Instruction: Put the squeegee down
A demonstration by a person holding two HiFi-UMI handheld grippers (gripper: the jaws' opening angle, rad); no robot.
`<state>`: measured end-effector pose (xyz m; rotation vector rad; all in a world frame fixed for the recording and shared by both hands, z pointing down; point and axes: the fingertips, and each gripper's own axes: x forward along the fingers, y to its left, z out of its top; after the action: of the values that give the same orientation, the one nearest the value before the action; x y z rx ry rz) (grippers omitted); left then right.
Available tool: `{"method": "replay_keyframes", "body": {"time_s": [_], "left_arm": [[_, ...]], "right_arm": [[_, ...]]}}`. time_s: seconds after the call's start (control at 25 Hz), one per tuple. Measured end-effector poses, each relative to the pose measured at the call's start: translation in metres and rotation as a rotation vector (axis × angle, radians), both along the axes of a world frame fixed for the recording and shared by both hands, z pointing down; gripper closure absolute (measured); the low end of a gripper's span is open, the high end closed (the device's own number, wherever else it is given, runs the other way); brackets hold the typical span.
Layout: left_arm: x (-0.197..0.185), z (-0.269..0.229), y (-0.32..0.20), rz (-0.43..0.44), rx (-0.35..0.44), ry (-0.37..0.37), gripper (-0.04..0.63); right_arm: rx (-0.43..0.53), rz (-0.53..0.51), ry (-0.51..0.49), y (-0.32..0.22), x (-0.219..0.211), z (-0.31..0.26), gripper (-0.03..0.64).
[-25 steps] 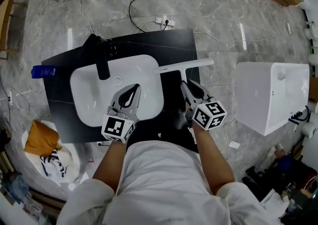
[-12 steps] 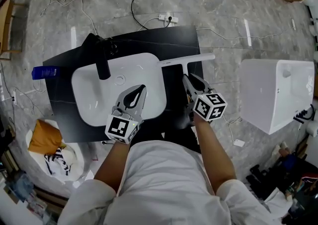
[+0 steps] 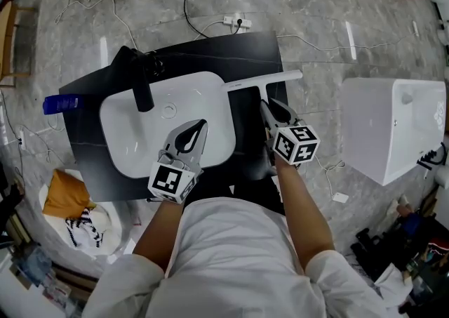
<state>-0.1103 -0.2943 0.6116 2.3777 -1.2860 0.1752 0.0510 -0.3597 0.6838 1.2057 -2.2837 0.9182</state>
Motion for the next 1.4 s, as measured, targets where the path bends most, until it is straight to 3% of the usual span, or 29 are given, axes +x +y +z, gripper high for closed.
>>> {"method": "replay_keyframes", "body": {"time_s": [0.24, 0.44, 0.88, 1.16, 1.4], "left_arm": [[0.002, 0.000, 0.003, 0.001, -0.002, 0.000, 0.584], [0.004, 0.002, 0.004, 0.001, -0.003, 0.005, 0.584], [0.003, -0.003, 0.010, 0.002, 0.008, 0.018, 0.584], [-0.007, -0.030, 0.012, 0.012, 0.059, 0.043, 0.584], [-0.014, -0.081, 0.004, 0.028, 0.176, 0.051, 0.584]], "right_arm": [[-0.025, 0.021, 0.053, -0.004, 0.006, 0.011, 0.554], [-0.052, 0.056, 0.036, -0.007, 0.008, 0.017, 0.554], [-0.001, 0.050, 0.095, -0.005, 0.011, 0.009, 0.554], [0.134, 0.053, 0.048, 0.000, 0.007, -0.059, 0.554], [0.357, -0.003, -0.023, 0.005, -0.011, -0.158, 0.554]]}}
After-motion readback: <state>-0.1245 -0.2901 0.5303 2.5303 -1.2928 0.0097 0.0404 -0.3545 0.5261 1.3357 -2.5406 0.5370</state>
